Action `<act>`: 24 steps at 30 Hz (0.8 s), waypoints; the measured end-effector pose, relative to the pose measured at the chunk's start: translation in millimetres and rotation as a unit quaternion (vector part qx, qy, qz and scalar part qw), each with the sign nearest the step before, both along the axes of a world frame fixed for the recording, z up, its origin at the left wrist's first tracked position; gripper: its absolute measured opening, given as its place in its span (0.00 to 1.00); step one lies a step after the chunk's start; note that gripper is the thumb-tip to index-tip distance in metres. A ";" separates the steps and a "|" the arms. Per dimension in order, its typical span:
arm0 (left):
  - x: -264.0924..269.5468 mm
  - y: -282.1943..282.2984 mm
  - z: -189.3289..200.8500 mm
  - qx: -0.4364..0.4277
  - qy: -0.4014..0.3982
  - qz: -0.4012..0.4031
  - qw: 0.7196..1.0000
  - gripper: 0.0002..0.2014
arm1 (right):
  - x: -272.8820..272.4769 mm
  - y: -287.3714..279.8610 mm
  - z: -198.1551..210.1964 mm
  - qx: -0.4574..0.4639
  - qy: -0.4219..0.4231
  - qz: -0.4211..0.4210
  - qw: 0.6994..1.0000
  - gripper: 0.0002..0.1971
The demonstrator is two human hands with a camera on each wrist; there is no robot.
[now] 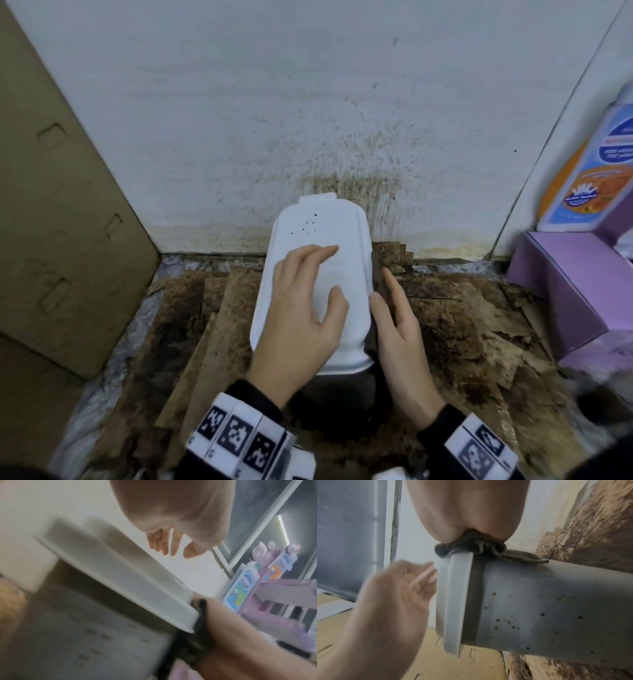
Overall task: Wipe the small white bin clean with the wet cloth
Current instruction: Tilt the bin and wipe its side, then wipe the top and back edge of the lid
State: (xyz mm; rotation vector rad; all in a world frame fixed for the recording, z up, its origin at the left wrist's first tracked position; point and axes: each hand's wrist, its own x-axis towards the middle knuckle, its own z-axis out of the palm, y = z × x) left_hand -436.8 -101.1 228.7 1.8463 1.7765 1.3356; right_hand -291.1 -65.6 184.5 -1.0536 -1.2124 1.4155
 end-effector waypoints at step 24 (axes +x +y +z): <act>-35.3 -11.7 -47.4 -0.158 0.060 -0.049 0.984 0.73 | 13.7 -12.5 44.6 0.253 -0.244 -0.025 0.936 0.22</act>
